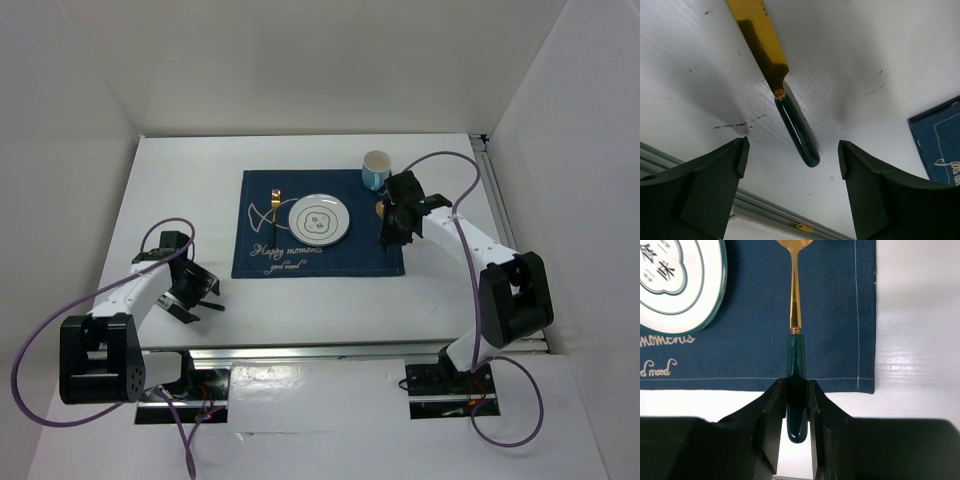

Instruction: Set the dinner table for one person

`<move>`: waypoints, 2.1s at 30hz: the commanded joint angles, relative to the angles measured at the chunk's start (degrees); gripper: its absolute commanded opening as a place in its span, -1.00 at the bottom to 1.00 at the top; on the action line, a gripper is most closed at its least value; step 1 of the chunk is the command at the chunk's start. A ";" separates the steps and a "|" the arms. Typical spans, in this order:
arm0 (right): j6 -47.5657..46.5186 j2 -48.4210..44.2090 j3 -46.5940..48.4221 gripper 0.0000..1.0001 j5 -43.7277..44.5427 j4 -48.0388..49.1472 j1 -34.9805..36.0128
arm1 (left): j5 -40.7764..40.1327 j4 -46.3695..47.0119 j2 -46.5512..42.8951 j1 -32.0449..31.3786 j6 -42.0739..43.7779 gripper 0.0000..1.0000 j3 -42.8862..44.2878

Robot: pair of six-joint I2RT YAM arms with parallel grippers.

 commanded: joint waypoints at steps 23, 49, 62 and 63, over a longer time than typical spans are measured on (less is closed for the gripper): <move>-1.12 12.58 1.23 -0.98 -1.28 9.42 -0.42 | -4.35 3.56 8.43 -1.62 -3.62 -0.70 -0.63; 1.16 8.03 3.96 0.35 10.58 3.72 3.20 | 2.94 -10.16 22.98 -34.28 20.37 -1.00 53.38; 2.93 -16.23 -5.00 0.44 2.78 -5.34 -10.42 | 15.68 -3.13 52.00 -42.84 15.99 -1.00 79.16; 2.93 -16.85 -5.01 0.44 2.15 -5.34 -11.65 | 16.38 -2.43 53.59 -43.36 15.98 -1.00 79.78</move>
